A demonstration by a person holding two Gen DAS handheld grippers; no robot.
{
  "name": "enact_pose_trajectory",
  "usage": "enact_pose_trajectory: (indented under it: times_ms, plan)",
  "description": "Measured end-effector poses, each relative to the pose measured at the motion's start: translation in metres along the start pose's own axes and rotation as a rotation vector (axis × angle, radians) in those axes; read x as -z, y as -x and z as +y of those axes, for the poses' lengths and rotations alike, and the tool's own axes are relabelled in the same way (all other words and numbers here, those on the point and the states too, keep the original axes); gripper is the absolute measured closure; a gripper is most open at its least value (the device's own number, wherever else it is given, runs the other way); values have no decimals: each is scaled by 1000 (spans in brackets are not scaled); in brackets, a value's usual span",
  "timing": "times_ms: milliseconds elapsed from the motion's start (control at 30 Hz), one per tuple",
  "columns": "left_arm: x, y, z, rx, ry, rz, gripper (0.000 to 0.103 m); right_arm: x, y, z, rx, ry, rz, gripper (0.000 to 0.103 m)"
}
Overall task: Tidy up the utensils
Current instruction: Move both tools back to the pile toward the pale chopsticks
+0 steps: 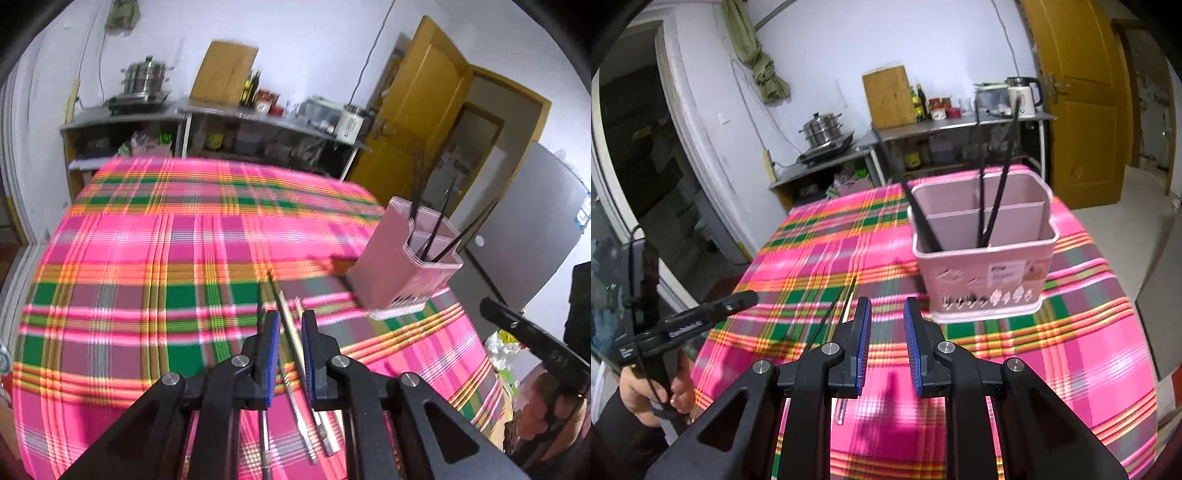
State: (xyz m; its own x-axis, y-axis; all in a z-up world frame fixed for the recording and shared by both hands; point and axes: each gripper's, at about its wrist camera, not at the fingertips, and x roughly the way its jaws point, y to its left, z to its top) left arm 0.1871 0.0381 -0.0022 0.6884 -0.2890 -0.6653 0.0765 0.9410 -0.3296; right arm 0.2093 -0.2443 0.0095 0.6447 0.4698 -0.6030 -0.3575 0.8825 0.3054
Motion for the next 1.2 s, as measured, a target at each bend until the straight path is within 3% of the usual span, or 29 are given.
enact_pose_trajectory:
  times_ms: [167,533,933,1200]
  plan:
    - [16,-29,13,-30,12,67,87,7,-14,5,-15,5,33,84]
    - [32,-75,22,-85,-19,161,86,20,-44,12,-34,18,101,84]
    - [34,-97,14,-158,-120,151,86,21,-79,22,-52,24,146,84]
    - [32,-89,34,-194,-75,138,89,17,-114,39,-93,35,187,84]
